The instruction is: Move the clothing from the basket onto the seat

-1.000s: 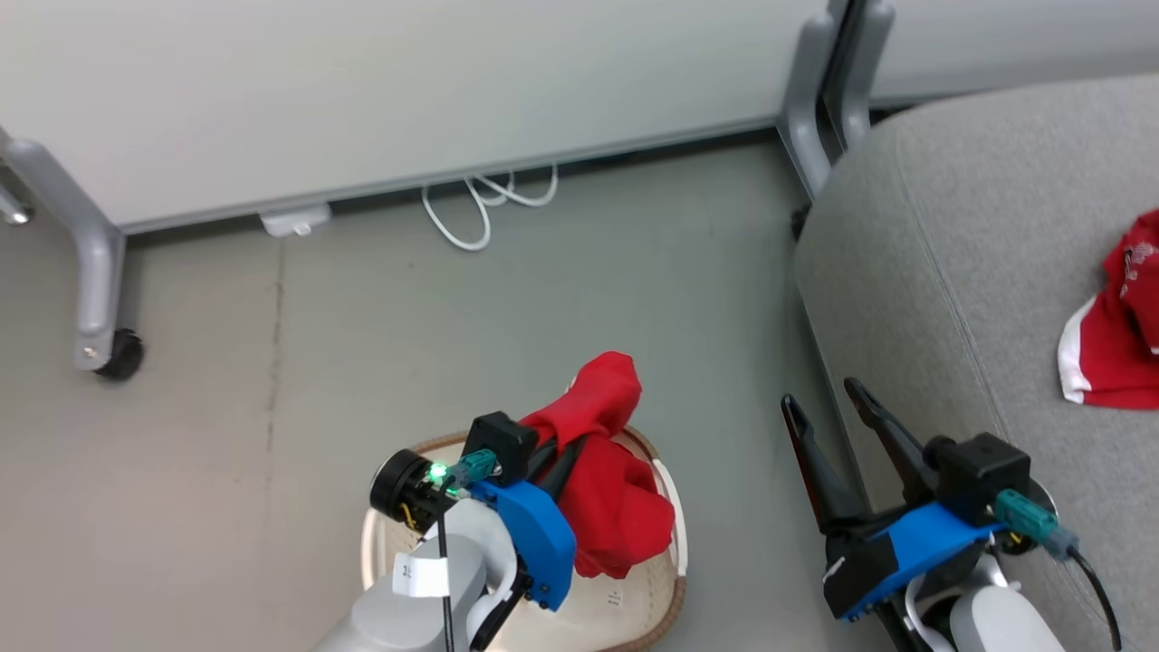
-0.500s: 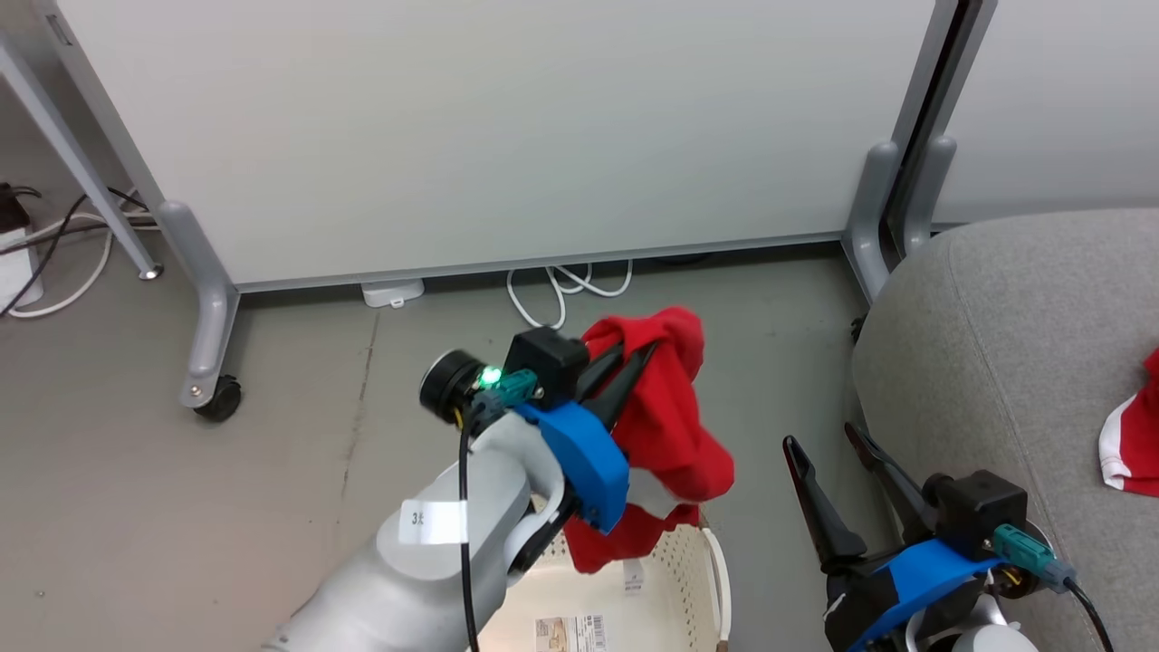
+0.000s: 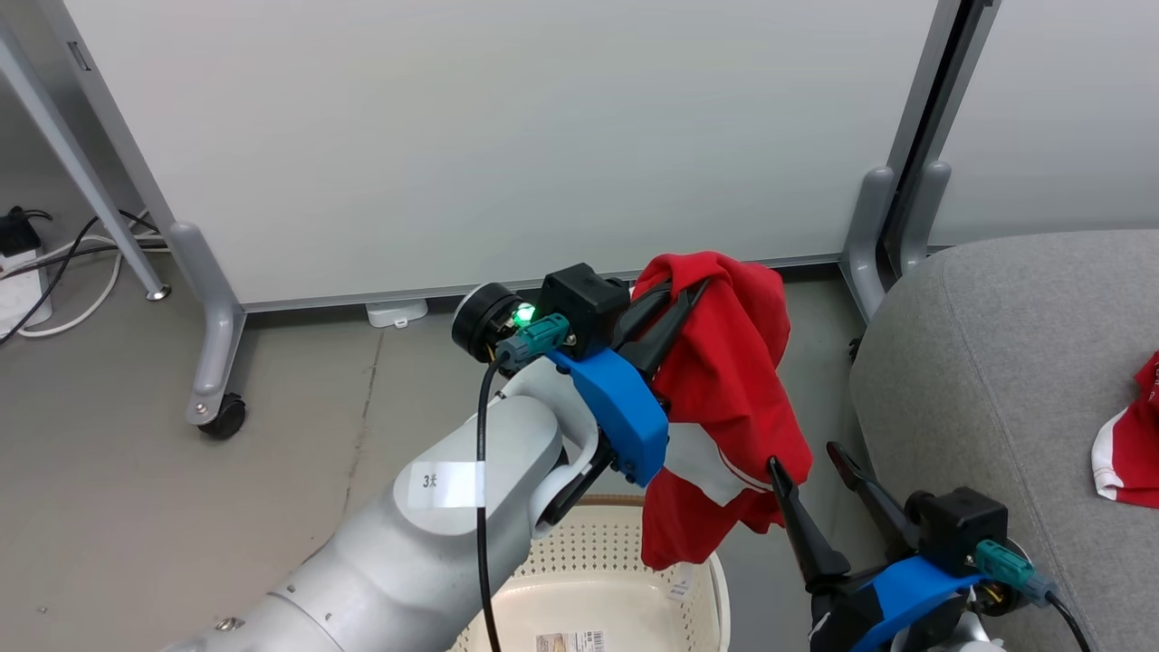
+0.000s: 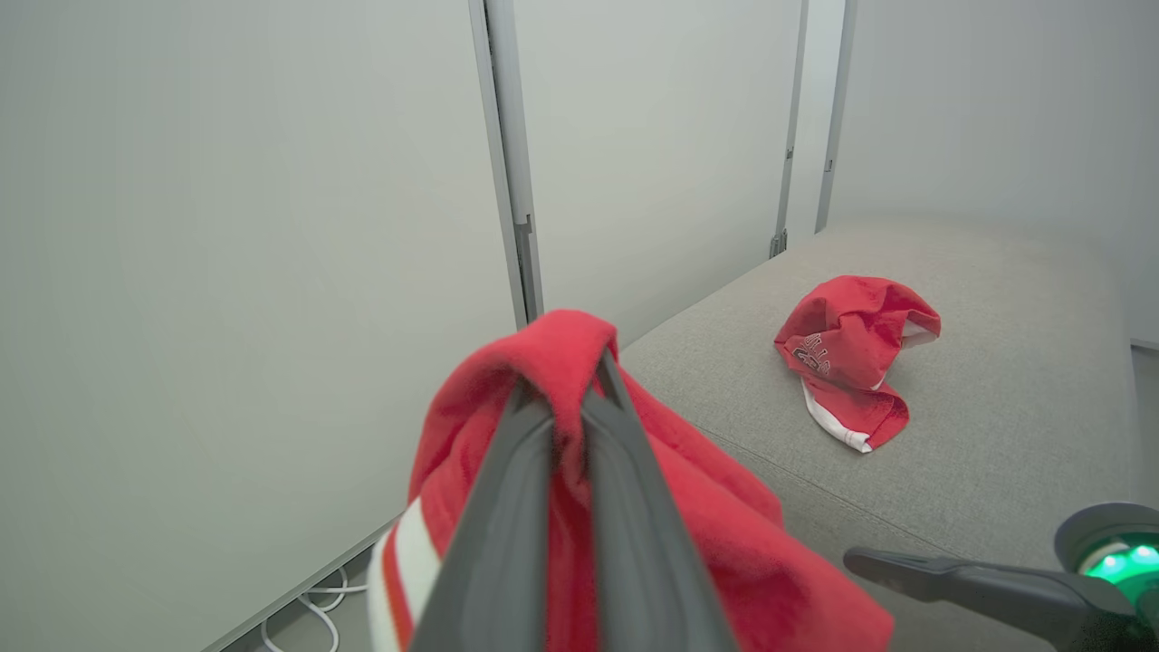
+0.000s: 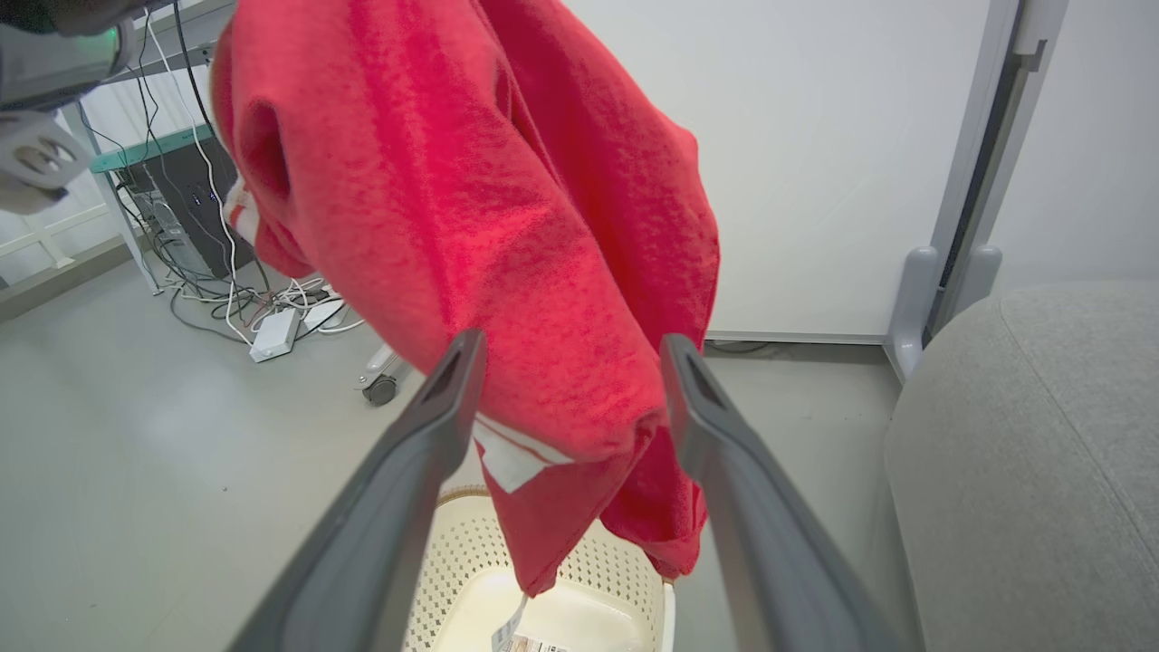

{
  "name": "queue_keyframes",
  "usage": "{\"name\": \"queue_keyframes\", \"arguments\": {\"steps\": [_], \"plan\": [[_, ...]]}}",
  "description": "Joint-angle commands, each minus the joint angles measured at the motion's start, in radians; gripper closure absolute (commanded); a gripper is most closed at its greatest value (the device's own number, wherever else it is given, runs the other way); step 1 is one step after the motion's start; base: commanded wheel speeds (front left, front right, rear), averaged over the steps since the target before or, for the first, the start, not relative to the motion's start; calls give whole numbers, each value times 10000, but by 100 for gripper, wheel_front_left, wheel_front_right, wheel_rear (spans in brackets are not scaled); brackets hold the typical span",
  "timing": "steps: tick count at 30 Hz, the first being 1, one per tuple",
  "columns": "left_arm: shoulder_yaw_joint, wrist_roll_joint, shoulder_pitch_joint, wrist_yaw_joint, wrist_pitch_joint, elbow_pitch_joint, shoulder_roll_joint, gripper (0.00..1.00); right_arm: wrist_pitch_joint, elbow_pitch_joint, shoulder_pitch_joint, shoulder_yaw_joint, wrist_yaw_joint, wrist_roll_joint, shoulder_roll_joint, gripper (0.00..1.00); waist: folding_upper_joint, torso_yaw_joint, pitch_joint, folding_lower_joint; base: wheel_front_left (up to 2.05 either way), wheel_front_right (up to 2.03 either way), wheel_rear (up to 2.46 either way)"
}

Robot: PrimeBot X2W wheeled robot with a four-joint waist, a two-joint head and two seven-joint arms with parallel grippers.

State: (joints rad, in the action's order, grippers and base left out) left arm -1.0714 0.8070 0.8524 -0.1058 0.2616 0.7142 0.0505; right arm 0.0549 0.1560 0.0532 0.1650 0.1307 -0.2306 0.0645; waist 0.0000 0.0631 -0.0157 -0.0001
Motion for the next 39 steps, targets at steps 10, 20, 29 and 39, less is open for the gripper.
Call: {"name": "queue_keyframes", "arguments": {"steps": [10, 20, 29, 39], "plan": [[-341, 394, 121, 101, 48, 233, 0, 100, -10, 28, 30, 273, 1, -72, -72, 0, 0, -82, 74, 1, 0, 0, 0], [-525, 568, 105, 151, 49, 255, -1, 100, 41, 347, 595, 1088, 3, -298, -59, 0, 0, -117, 65, 1, 0, 0, 0], [-706, 723, 98, 137, 49, 179, -1, 100, 83, 1301, 1693, 1406, 3, -133, -63, 0, 0, -129, 55, 1, 0, 0, 0], [-956, 902, 200, 110, 49, 155, -1, 100, 148, 2963, 2930, 1474, 3, 355, -129, 0, 0, -61, 20, 1, 0, 0, 0]]}}
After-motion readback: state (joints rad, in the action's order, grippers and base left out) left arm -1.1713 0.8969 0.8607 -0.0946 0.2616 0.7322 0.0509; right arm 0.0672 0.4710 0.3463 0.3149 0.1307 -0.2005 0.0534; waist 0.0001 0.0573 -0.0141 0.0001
